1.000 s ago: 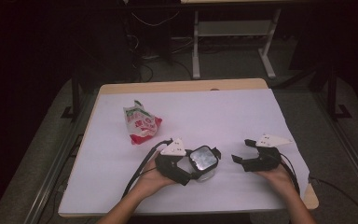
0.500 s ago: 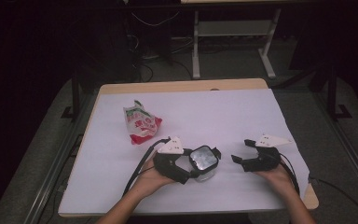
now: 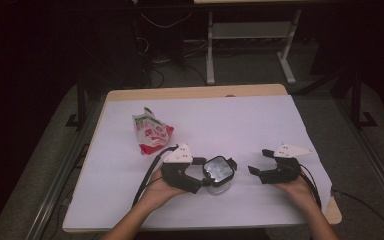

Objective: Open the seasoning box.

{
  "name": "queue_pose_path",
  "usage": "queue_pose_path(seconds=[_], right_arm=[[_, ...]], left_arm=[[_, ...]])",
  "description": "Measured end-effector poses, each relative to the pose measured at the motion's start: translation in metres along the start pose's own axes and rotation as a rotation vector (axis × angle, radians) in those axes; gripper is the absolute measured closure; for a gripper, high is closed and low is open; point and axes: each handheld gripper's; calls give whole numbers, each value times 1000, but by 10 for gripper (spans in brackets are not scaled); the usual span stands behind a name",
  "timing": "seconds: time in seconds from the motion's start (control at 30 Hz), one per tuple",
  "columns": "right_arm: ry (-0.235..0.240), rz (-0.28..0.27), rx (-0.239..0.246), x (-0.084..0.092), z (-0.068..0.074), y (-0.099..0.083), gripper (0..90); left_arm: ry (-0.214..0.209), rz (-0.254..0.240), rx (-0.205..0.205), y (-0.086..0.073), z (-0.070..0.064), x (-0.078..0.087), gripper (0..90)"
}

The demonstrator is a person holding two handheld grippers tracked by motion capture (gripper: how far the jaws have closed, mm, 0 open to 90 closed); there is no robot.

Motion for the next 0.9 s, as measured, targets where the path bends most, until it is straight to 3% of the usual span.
queue_pose_path(seconds=[0.17,0.27,0.37,0.7,0.9], right_arm=[[2,1,-5,0,0,0,144],[1,0,-3,0,0,0,144],[1,-1,-4,0,0,0,144],[2,2,-5,0,0,0,144],[2,8,-2,-1,1,0,144]], left_arm=[[5,11,-5,-1,0,0,295],[-4,33,9,-2,-1,-3,190],[32,61,-1,-5,-6,-12,132],[56,100,-5,-9,-6,-22,164],[51,97,19,-8,-6,-21,165]])
Point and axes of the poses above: each handheld gripper's, and its own axes: x roughly backward along the jaws, y roughly out of its top, z roughly to its left, and after that the axes turned 12 degrees about x, right-handed
